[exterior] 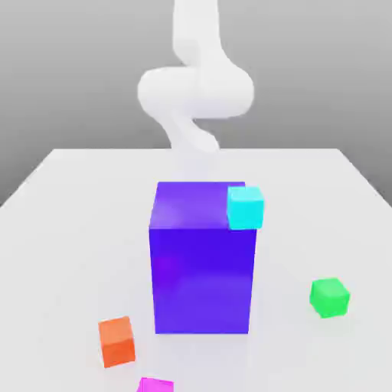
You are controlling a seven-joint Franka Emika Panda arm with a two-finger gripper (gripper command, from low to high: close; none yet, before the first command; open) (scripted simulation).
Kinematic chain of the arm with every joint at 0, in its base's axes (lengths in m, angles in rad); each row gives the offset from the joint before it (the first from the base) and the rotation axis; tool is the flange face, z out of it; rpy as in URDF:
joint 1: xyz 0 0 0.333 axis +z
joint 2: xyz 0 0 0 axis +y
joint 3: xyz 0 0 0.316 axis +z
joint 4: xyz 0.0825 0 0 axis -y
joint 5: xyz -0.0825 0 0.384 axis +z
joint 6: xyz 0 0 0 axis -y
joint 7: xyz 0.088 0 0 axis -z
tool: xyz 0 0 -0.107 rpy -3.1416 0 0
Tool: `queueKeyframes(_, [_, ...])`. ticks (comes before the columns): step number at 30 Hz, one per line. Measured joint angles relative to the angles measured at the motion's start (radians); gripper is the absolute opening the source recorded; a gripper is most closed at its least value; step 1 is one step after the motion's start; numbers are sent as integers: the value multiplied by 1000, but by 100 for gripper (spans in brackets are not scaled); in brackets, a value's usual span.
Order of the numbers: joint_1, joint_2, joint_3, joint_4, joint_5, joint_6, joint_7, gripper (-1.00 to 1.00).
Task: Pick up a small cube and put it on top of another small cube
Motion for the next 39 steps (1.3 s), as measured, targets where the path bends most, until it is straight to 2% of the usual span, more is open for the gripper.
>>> queueKeyframes(28, [-48,1021,-46,15,36,305,17,0])
queueKeyframes(33, [-61,1203,-36,44,48,422,10,0])
queueKeyframes(34, [-63,1227,-34,50,50,441,8,-100])
queueKeyframes(39, [-63,1227,-33,50,50,441,8,-100])
